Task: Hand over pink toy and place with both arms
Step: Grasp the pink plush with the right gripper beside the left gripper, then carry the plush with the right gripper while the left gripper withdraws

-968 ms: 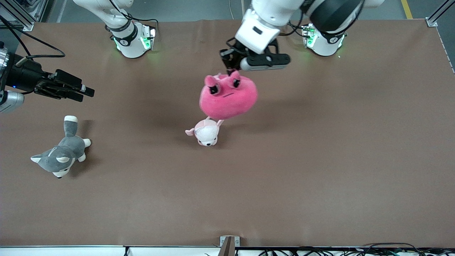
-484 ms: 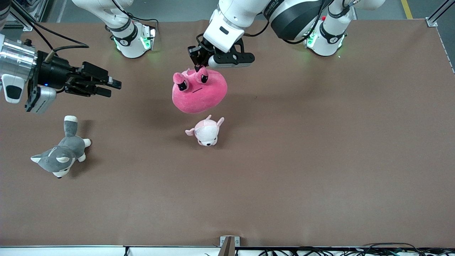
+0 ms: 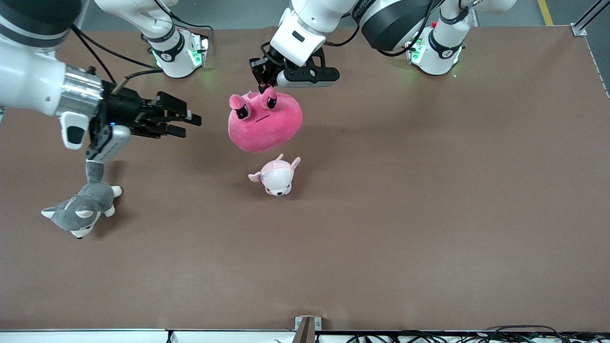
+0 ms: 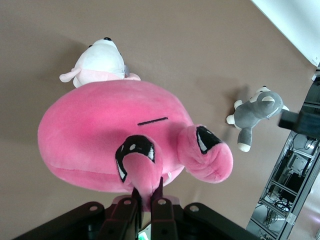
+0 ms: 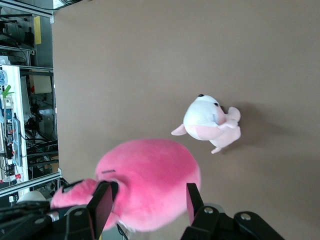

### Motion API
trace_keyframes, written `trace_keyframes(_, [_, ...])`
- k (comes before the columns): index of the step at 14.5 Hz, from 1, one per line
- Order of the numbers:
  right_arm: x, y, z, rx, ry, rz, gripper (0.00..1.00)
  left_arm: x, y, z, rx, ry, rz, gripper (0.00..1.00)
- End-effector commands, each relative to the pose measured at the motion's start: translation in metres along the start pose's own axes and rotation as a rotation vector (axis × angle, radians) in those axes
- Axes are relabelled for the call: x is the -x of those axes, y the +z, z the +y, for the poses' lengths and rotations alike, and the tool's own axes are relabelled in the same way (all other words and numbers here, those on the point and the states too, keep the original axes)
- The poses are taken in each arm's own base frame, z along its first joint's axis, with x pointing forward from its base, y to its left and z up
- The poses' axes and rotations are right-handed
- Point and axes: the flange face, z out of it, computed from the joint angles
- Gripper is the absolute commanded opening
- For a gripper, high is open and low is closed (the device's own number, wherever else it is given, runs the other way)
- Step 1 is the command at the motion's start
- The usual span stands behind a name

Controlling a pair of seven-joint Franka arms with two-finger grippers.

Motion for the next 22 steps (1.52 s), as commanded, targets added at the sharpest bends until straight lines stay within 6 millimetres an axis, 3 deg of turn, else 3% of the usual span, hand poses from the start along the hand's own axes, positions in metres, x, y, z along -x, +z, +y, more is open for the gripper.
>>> trace_keyframes(1, [0.003,0.011,-0.024,-0.016,0.001,0.007,0.69,0.005,-0.003,0.004,0.005,-0.003,0.001,0.0])
trace_keyframes(9, [0.017,0.048,-0.045,0.012,-0.039,-0.066,0.69,0.003,-0.005,0.003,0.005,-0.006,0.003,0.0])
trace_keyframes(14, [0.024,0.059,-0.038,0.018,-0.012,-0.119,0.69,0.002,-0.005,0.002,0.003,-0.007,0.003,0.0])
trace_keyframes(17, [0.024,0.058,-0.044,0.018,0.022,-0.116,0.59,0.0,-0.005,0.001,-0.002,-0.01,0.003,0.0])
trace_keyframes(20, [0.031,0.072,-0.06,0.023,0.007,-0.131,0.49,0.0,-0.004,0.001,-0.005,-0.01,0.002,0.0])
trace_keyframes(22, [0.032,0.072,-0.059,0.037,0.003,-0.136,0.44,0.001,-0.004,0.001,-0.006,-0.01,0.001,0.0])
